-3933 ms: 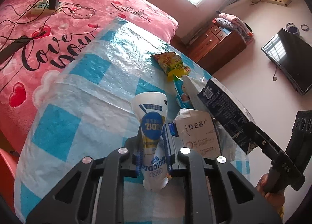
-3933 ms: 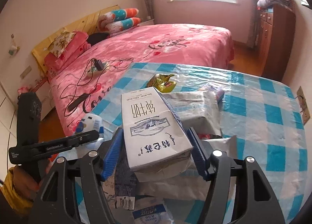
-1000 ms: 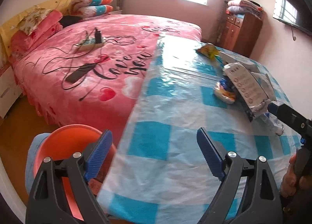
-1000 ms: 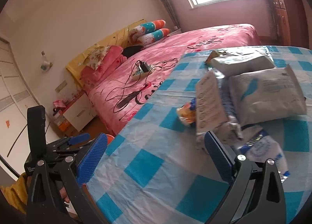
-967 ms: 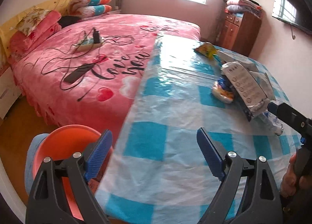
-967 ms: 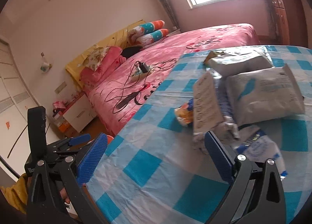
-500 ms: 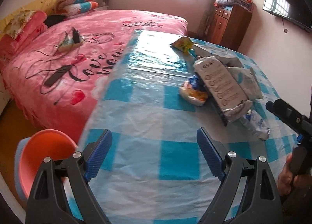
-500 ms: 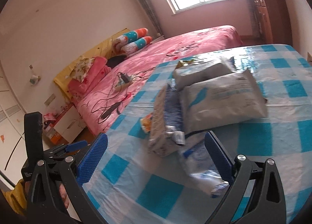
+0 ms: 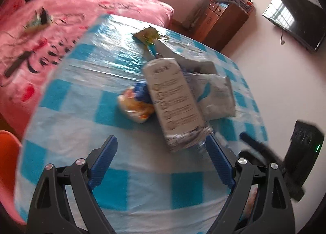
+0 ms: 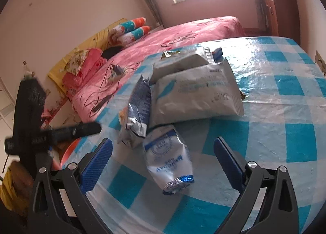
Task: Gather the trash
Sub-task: 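Grasp the white printed carton on the table with the left gripper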
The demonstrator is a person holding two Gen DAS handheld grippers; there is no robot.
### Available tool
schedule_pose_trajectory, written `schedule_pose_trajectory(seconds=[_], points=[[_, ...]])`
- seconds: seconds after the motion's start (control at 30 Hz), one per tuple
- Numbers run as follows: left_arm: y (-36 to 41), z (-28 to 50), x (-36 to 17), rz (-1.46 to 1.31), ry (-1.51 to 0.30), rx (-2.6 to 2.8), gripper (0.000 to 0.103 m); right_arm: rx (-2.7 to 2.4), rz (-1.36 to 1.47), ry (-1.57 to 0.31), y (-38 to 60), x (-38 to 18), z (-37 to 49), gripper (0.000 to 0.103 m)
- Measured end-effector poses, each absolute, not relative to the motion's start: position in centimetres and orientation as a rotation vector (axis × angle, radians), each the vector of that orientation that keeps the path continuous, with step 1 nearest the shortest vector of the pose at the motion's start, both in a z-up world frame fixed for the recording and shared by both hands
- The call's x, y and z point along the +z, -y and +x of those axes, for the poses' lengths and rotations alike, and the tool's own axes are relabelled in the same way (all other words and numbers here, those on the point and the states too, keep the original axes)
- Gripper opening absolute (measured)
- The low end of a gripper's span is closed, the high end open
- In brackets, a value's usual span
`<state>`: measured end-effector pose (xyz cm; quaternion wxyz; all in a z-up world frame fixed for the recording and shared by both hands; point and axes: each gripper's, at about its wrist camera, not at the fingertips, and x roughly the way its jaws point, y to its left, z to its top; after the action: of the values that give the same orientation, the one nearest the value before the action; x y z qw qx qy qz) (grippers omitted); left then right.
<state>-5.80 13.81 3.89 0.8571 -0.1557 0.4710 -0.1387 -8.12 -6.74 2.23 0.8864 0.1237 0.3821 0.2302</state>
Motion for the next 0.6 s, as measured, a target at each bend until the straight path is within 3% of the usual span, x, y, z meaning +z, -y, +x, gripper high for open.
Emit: schedule_pose_trajectory(seconds=[0.6], points=[[-10.9, -1.0, 2.1, -0.395, -1.045, -0.249, 0.089, 0.561, 0.249, -0.825, 5.8, 1.8, -7.7, 0.098]])
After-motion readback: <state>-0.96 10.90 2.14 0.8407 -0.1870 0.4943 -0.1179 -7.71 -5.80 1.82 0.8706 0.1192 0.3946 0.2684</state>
